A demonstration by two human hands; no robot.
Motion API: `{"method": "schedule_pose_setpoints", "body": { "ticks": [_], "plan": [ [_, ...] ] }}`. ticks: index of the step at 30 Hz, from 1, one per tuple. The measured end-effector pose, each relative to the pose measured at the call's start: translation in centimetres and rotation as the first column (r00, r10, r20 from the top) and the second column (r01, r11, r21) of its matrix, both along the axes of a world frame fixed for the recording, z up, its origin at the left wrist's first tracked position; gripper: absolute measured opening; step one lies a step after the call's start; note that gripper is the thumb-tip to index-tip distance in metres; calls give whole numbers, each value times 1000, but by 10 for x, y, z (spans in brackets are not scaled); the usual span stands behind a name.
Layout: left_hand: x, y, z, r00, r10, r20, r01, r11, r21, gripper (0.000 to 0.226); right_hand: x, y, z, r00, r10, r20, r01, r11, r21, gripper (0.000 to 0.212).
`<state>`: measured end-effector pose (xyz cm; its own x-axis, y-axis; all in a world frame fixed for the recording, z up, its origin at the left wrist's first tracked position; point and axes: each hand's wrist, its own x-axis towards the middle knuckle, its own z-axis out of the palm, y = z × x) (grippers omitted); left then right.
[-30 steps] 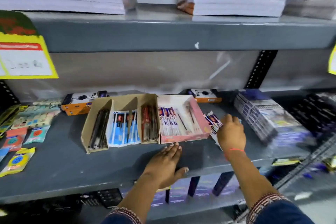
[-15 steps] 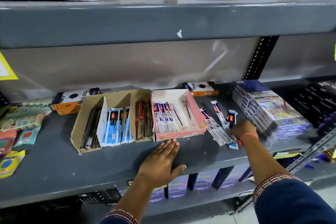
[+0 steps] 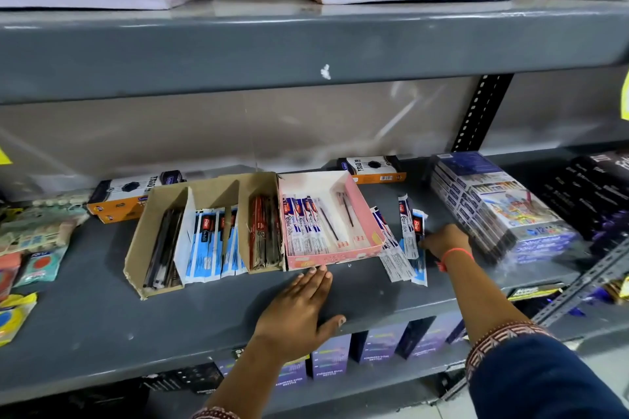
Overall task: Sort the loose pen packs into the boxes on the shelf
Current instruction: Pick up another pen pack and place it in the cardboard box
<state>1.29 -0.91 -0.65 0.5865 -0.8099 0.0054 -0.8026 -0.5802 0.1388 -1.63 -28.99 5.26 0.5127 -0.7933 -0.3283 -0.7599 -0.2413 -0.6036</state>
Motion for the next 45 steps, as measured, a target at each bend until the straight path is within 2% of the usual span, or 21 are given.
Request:
{"method": "schedule_pose_setpoints", "body": {
  "ticks": [9,14,17,19,20,23,26,29,31,37,41,45],
  "plan": [
    [0,0,0,1000,-11,2,11,1000,-17,75,10,4,-6,1000,-16,9,16,1000,-6,37],
    [-1,1,2,1000,-11,10,11,1000,-25,75,8,-5,-6,999,-37,-27,38,999,39,33],
    [0,1,2,1000,-10,5,10,999,-31,75,1,-11,1,999,-31,-7,32,990,137,28],
    [1,1,0,1000,-5,-2,5,999,-36,76,-4,-14,11,983,-89,162,43,964,264,10],
    [1,0,0,1000,-7,-6,7,999,-31,76,-7,-14,15,950,-131,285,32,945,325,13],
    [2,-1,-3,1000,-9,3,9,1000,4,81,-16,0,33,764,-224,606,-190,819,542,13],
    [2,-1,-4,1000,-1,5,1,1000,21,95,-22,26,48,621,-204,757,-441,708,552,20],
    [2,-2,-4,1000,17,26,-18,1000,21,93,-28,52,55,564,-172,808,-533,671,515,24],
    [3,-2,-3,999,22,45,-24,999,25,87,-30,63,59,559,-158,814,-547,668,505,25],
    [1,1,-4,998,-10,68,11,1000,-16,96,-31,76,67,579,-142,803,-553,655,515,23],
    [3,8,1,998,41,38,-38,996,-81,72,-19,92,69,628,-68,775,-548,669,503,22],
    [7,42,3,992,126,33,-120,983,-138,65,4,125,72,693,68,717,-557,682,474,21]
  ]
}}
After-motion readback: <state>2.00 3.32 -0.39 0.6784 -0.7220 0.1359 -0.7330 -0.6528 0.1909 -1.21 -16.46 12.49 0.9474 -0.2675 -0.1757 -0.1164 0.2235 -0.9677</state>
